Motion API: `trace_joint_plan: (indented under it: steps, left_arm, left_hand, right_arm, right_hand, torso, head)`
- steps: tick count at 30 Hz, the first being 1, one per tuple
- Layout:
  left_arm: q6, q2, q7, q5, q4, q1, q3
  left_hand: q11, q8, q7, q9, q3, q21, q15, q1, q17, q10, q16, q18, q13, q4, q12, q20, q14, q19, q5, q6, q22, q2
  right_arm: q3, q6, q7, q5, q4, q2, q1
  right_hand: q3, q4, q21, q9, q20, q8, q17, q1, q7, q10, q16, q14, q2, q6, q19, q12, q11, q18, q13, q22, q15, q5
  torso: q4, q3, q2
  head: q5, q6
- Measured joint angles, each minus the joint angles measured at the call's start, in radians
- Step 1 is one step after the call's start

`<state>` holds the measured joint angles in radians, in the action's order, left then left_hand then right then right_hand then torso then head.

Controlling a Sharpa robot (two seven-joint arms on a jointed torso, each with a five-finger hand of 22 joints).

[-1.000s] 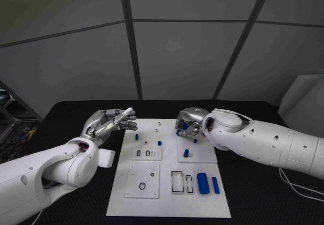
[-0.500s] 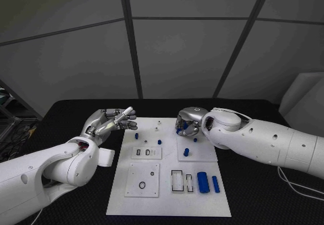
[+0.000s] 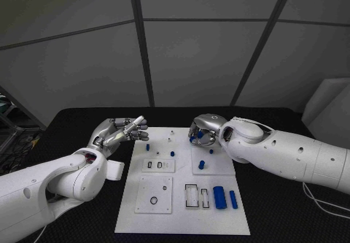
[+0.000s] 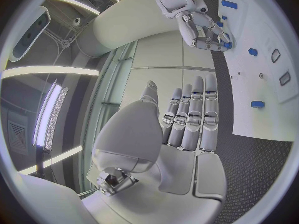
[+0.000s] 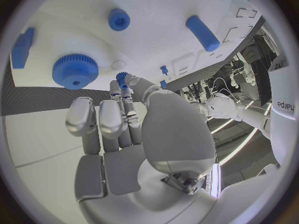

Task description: Assemble the parts on the task board

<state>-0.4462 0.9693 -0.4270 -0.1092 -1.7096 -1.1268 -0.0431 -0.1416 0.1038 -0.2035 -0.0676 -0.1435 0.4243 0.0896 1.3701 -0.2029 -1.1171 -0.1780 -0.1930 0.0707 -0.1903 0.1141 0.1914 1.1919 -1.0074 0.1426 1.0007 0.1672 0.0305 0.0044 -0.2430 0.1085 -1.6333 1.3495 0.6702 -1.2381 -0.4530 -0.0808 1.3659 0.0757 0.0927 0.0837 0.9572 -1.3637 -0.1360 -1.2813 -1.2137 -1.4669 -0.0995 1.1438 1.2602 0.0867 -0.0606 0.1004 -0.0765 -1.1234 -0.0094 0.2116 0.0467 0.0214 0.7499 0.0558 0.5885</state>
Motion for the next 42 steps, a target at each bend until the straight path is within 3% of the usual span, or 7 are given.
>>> trace_joint_plan:
  steps: [6,15,25,42]
  left_arm:
    - [0.001,0.001,0.001,0.0,0.001,0.0,0.0]
    - [0.004,-0.001,0.003,0.0,0.002,0.0,0.0]
    - [0.007,-0.004,0.006,0.001,0.003,0.0,0.0]
    - [0.011,-0.005,0.008,0.001,0.004,0.0,0.0]
  left_hand:
    - [0.0,0.0,0.0,0.0,0.0,0.0,0.0,-0.002,0.0,0.0,0.002,0.0,0.0,0.0,-0.002,0.0,0.0,0.0,0.0,0.0,0.0,0.002]
    - [0.0,-0.004,-0.004,0.0,-0.003,0.0,0.003,-0.004,-0.002,0.0,0.011,0.0,0.0,0.003,-0.006,0.004,-0.003,0.004,0.0,0.004,-0.003,0.004]
    - [0.0,-0.004,-0.004,0.0,-0.003,-0.004,0.003,-0.004,-0.002,0.0,0.012,0.0,0.0,0.003,-0.006,0.004,-0.003,0.004,0.0,0.004,-0.003,0.004]
    - [0.0,-0.004,-0.004,0.0,-0.003,-0.004,0.003,-0.004,-0.002,0.0,0.012,0.0,0.0,0.003,-0.006,0.004,-0.003,0.004,0.0,0.004,-0.003,0.004]
  right_arm:
    - [0.0,-0.066,-0.001,0.012,-0.004,-0.014,-0.005]
    - [0.001,-0.123,0.0,0.025,-0.099,-0.114,-0.011]
    - [0.0,-0.13,-0.002,0.035,-0.185,-0.197,-0.012]
    - [0.0,-0.107,-0.003,0.039,-0.259,-0.254,-0.013]
  right_hand:
    - [-0.003,-0.003,0.0,0.001,0.0,0.0,0.005,0.0,0.0,0.0,-0.004,0.0,0.0,0.0,0.007,0.0,0.0,0.0,-0.001,-0.006,0.0,-0.001]
    - [-0.008,-0.003,0.005,0.001,0.0,-0.001,0.014,0.0,0.0,0.0,-0.012,0.0,0.0,0.0,0.007,-0.002,0.0,0.0,0.0,-0.013,0.0,0.005]
    - [-0.011,0.0,0.009,0.001,0.0,-0.003,0.014,0.0,0.0,0.0,-0.016,0.0,0.0,0.0,0.007,-0.004,0.0,0.0,0.0,-0.014,0.0,0.005]
    - [-0.014,0.003,0.009,-0.002,0.0,-0.004,0.016,0.0,0.0,0.0,-0.016,0.0,0.0,-0.001,0.007,-0.006,0.0,0.0,0.001,-0.017,0.0,0.005]
  torso:
    - [0.001,0.0007,0.001]
    - [0.0043,0.0008,0.004]
    - [0.0046,0.0009,0.007]
    - [0.0035,0.0007,0.008]
  head:
    - [0.0,-0.006]
    - [-0.001,-0.008]
    - [-0.006,-0.006]
    - [-0.011,-0.001]
